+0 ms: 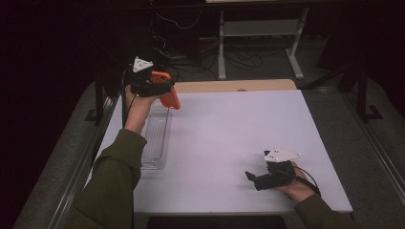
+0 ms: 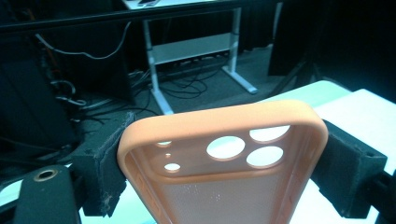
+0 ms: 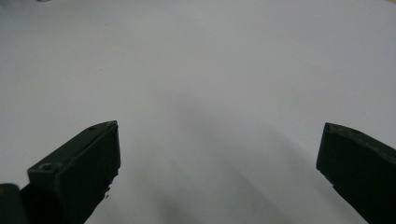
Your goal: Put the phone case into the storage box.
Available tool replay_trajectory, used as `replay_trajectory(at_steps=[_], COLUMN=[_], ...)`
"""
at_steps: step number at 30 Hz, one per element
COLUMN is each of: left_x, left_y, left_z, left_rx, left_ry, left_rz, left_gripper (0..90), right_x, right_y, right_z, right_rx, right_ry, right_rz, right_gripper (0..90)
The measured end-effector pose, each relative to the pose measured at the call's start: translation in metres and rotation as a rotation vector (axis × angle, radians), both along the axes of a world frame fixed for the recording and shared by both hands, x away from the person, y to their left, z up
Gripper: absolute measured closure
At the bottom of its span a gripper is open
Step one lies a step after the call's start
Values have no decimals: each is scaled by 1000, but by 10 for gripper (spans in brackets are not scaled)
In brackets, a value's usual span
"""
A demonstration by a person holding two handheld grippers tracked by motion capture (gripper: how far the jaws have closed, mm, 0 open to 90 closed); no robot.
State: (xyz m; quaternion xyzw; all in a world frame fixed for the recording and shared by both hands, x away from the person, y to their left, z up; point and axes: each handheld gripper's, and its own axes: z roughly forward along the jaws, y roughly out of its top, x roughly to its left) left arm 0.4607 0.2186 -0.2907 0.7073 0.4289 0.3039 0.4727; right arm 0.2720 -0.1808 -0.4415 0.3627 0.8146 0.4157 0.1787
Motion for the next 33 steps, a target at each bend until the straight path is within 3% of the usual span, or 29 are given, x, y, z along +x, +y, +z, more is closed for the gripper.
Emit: replay_trajectory(at_steps=[12,19,33], left_x=[9,13,25], left_y=[14,21,20], left_z=[-6,-9,-21], left_rx=[-3,20,69], left_ry=[6,17,59], left_rz=[101,176,257], left_gripper=[146,146,145], right_x=[0,0,0], right_y=[0,0,-1], right_z=[0,0,0], right_rx=[-1,0,-1], right_ry=[1,2,-1], right_rz=[0,0,3], right_gripper=[0,0,0])
